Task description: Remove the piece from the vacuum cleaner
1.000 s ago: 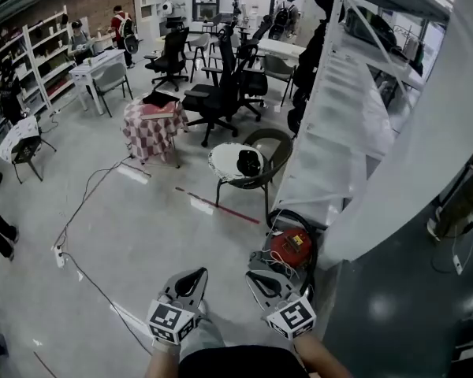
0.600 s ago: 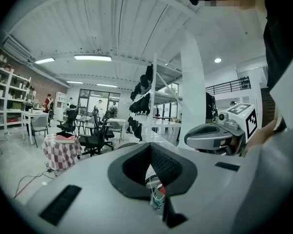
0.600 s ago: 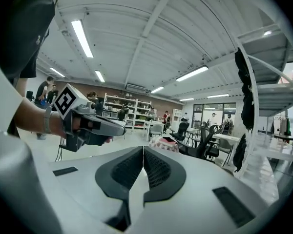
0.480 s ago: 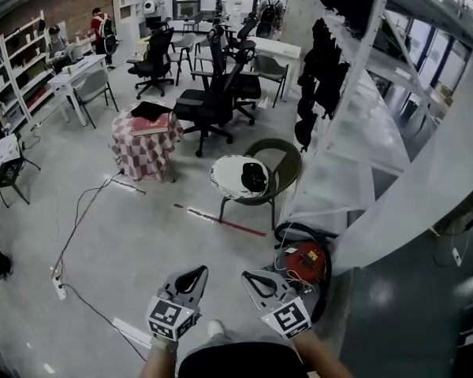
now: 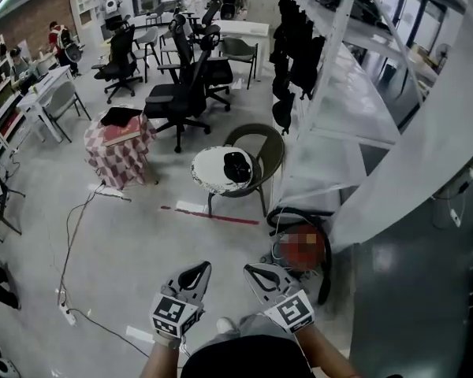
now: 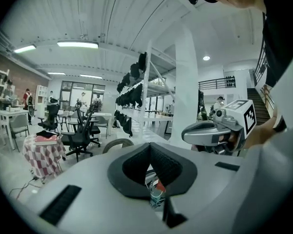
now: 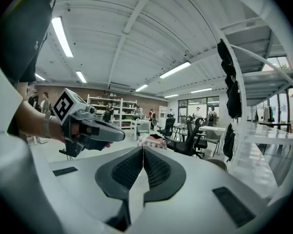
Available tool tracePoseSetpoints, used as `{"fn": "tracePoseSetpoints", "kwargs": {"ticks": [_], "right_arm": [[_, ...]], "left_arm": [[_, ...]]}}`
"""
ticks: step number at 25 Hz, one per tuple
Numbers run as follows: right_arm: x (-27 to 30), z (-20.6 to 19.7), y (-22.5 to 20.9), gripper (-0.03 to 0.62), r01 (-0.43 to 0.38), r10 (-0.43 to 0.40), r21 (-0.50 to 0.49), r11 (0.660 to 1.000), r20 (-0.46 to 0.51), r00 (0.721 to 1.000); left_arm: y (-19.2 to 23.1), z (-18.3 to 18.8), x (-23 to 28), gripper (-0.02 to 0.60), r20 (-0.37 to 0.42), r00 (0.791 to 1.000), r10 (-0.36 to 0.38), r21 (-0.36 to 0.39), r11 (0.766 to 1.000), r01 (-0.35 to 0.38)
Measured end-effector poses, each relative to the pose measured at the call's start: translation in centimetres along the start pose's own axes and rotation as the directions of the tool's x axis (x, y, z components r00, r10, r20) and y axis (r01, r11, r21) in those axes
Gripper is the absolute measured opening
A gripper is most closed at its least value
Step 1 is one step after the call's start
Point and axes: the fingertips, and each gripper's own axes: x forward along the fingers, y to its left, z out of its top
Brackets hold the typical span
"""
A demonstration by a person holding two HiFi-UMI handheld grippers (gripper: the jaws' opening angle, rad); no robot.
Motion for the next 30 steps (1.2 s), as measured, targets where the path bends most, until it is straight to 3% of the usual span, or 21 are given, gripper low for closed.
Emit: {"fn": "tracePoseSetpoints", "kwargs": {"ticks": [8,15,24,30], "right_arm": [[-4.6,-2.8,-8.2,0.029,0.133,-0.132,0.070,0.989,-0.016,0.991],[-11.2,-6.2,-15.6,0.029,0.299,-0.297,0.158,0.941,-0.038,0.954],[-20.8,-12.2,-21.1,0.029,0.521,-0.507,0.267,0.811,-0.125,0.853],[-24.3,-17.0,-21.8,0.029,0.648,-0.609,0.330,0.687,-0.226,0.761]], "left_arm": [[-4.9,0.5,9.4,0.017,-0.050,0.988,-0.144,0.021,0.989,0.145],[-11.7,0.6,17.7,0.018,-0.125,0.946,-0.299,0.074,0.948,0.309],[-20.2,-0.6,25.2,0.019,-0.247,0.845,-0.473,0.137,0.847,0.514],[-24.1,-3.8,28.8,0.020,-0.336,0.736,-0.588,0.093,0.757,0.647]]}}
